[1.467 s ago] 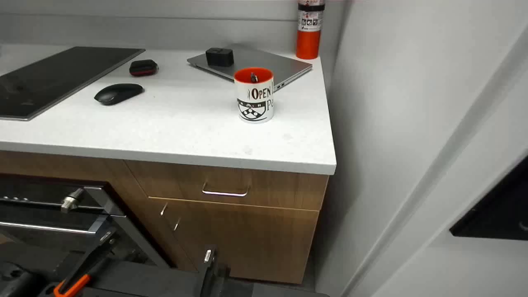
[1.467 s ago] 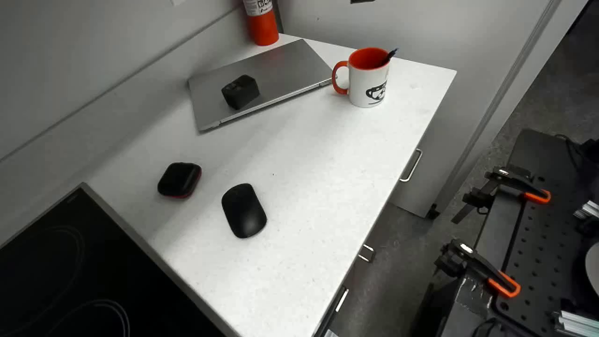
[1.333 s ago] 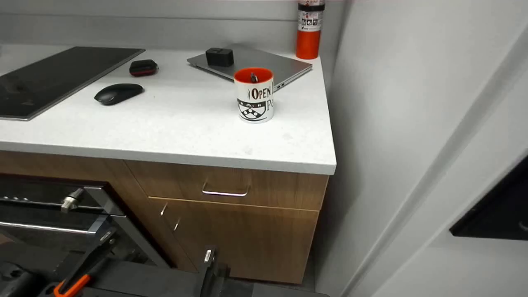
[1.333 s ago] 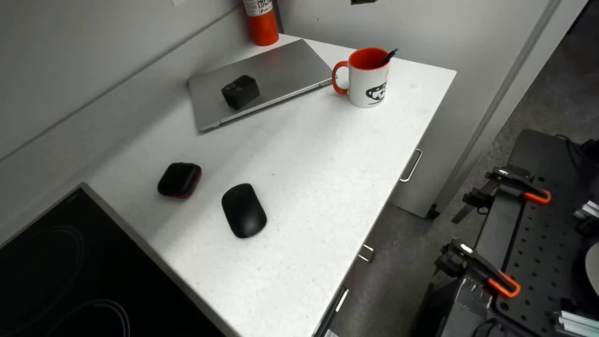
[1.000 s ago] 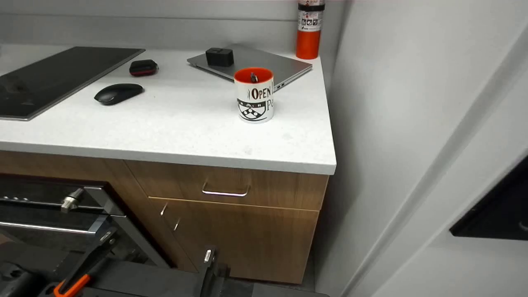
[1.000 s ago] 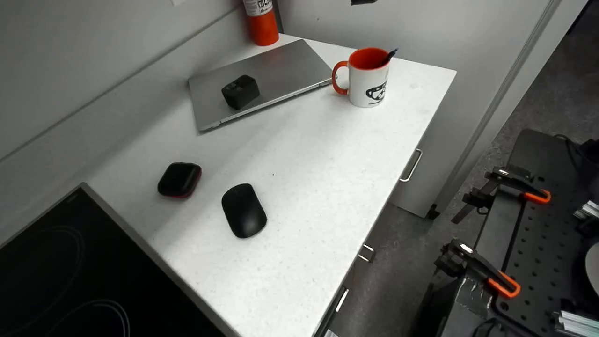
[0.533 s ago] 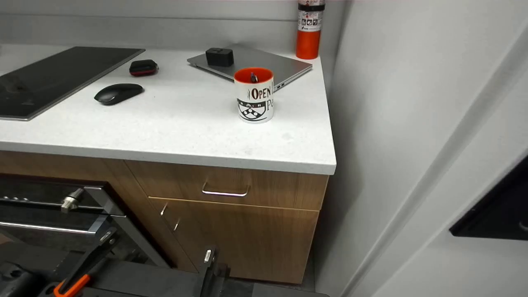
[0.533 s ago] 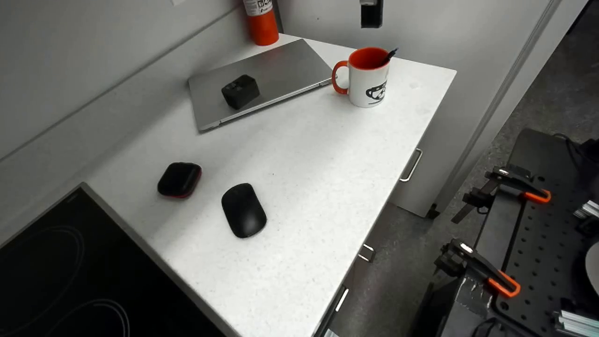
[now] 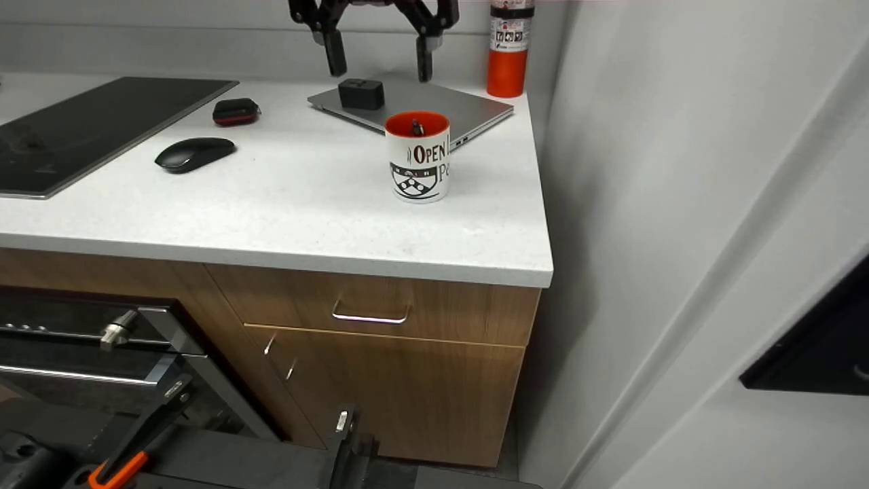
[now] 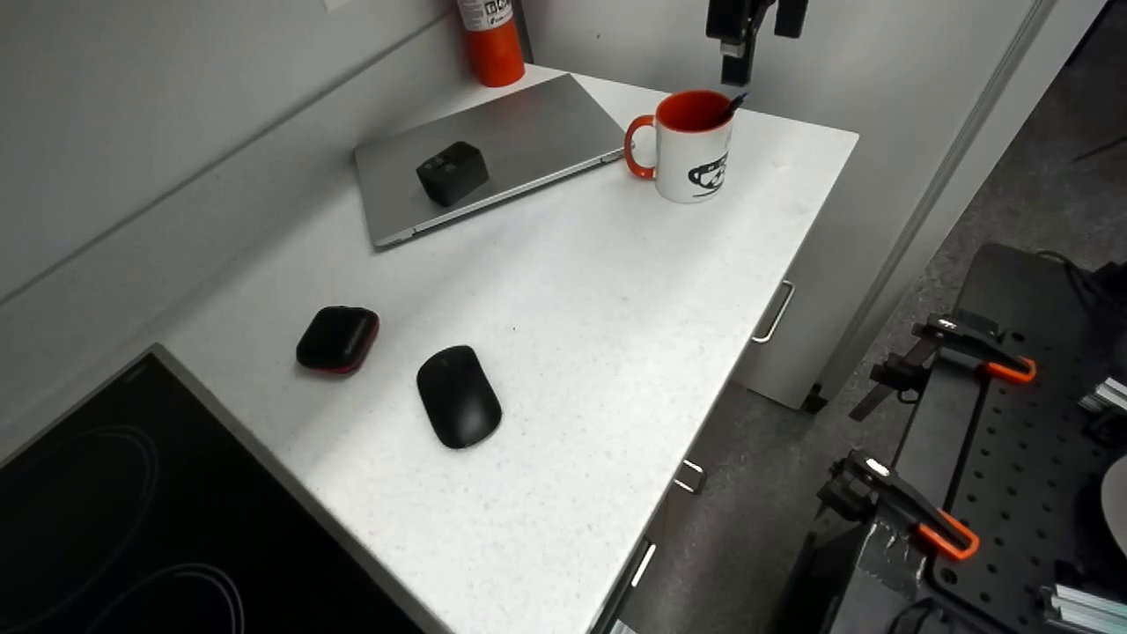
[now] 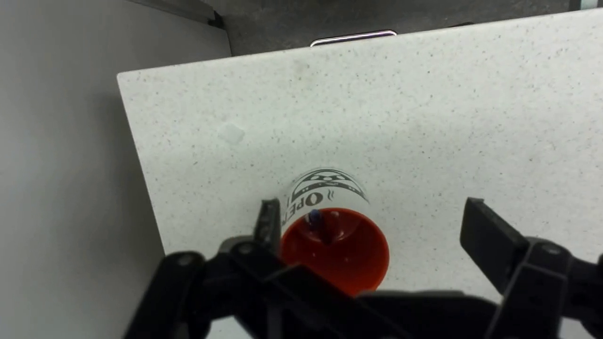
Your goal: Remove the pen from the cup and put it on the countertop
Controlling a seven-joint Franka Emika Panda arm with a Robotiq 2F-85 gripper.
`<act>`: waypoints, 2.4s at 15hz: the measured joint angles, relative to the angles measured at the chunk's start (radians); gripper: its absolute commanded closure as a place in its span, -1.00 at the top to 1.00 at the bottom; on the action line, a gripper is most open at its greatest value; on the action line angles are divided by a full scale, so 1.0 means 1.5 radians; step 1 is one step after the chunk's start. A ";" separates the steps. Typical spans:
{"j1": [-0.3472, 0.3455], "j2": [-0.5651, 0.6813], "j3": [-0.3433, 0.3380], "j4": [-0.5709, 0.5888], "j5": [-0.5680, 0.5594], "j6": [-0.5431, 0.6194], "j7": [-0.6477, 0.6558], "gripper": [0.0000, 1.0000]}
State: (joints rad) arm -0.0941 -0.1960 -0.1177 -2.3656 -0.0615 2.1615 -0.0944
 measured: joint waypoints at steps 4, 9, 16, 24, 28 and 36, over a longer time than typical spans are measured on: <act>0.000 0.000 0.003 0.000 0.000 0.000 0.004 1.00; -0.003 0.028 -0.005 0.008 0.003 0.005 0.009 1.00; -0.012 0.112 -0.021 0.046 0.028 0.005 0.021 1.00; -0.020 0.160 -0.023 0.084 0.037 -0.008 0.028 -0.48; -0.022 0.168 -0.023 0.103 0.037 -0.042 0.029 -1.00; -0.022 0.149 -0.023 0.127 0.038 -0.076 0.029 -0.97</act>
State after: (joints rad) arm -0.1272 0.0271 -0.1516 -2.1755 -0.0052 2.0469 -0.0514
